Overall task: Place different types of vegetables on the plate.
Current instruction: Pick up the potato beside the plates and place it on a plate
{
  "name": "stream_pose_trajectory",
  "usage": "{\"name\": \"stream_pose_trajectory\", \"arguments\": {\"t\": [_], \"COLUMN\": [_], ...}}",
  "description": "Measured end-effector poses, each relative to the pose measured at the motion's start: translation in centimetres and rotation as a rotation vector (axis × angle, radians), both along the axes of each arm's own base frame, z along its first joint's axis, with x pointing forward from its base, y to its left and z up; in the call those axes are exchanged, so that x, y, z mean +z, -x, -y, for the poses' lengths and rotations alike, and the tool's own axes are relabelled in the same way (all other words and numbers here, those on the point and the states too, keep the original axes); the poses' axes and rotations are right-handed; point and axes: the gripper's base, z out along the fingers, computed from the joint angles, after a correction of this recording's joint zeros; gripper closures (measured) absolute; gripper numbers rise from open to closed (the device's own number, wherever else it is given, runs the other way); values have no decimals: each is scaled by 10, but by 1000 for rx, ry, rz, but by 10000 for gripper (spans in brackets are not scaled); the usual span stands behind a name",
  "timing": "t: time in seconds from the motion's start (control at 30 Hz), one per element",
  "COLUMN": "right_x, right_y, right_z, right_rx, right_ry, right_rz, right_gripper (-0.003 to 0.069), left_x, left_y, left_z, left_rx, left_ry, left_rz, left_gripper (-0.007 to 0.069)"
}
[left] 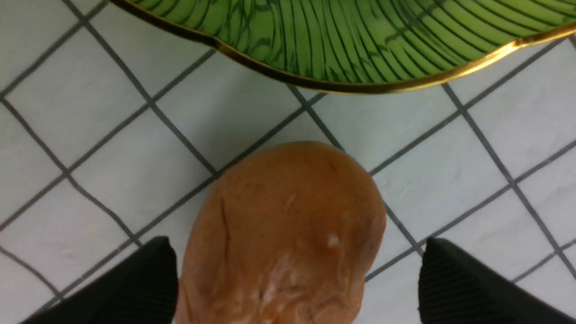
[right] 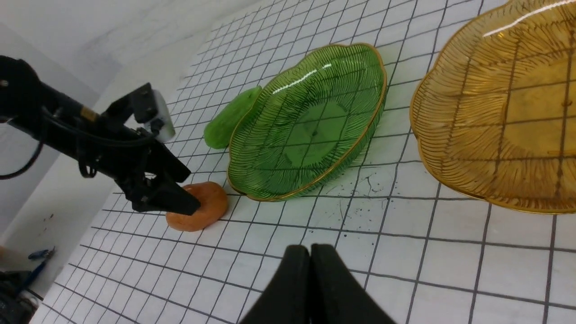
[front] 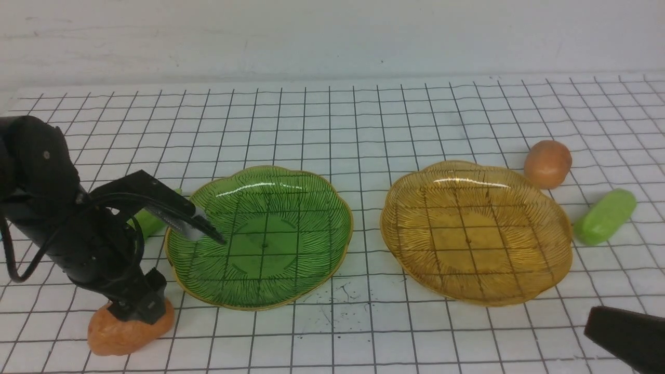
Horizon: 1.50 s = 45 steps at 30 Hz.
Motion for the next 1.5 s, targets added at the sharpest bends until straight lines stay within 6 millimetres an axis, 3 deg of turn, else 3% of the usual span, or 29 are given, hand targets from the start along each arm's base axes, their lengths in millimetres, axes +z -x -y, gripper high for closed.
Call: {"name": "stream_pose_trajectory", "arguments": {"t": [0.2, 0.4, 0.47, 0.67, 0.8, 1.0, 1.07, 1.1, 1.17, 1.27, 1.4, 1.5], "right_x": [1, 2, 5, 19, 28, 46, 53, 51, 57, 52, 40, 14], "right_y": [-2, -8, -15, -52, -92, -138, -157, -158, -179, -215, -244, -284], "right_z": [1, 6, 7, 15, 24, 42, 54, 55, 69, 86, 93, 98], "right_rx": [-19, -66, -77, -118, -184, -303, -363, -367, -421, -462, -461, -449], "right_ry": [4, 54, 83, 227, 352, 412, 395, 395, 372, 350, 345, 337], "right_rz": [18, 41, 32, -89, -227, -318, -334, -342, -351, -393, -432, -492], "right_gripper": [674, 674, 674, 674, 674, 674, 674, 674, 674, 671, 655, 594], "left_x": [-26, -38, -37, -16, 24, 78, 89, 90, 104, 107, 102, 91], "left_y": [-8, -11, -11, -2, 17, 25, 24, 23, 18, 1, -16, -37], "left_z": [-1, -2, -3, -3, 7, 61, 83, 84, 121, 171, 209, 245], "left_rx": [0, 80, 119, 255, 281, 127, 75, 74, 0, -86, -147, -184], "left_ry": [-26, -36, -38, -45, -29, 99, 160, 162, 250, 318, 344, 371], "left_rz": [-74, -108, -122, -197, -148, 78, 109, 113, 132, 143, 169, 204], "left_gripper": [-52, 100, 104, 104, 104, 104, 104, 104, 104, 104, 104, 104]}}
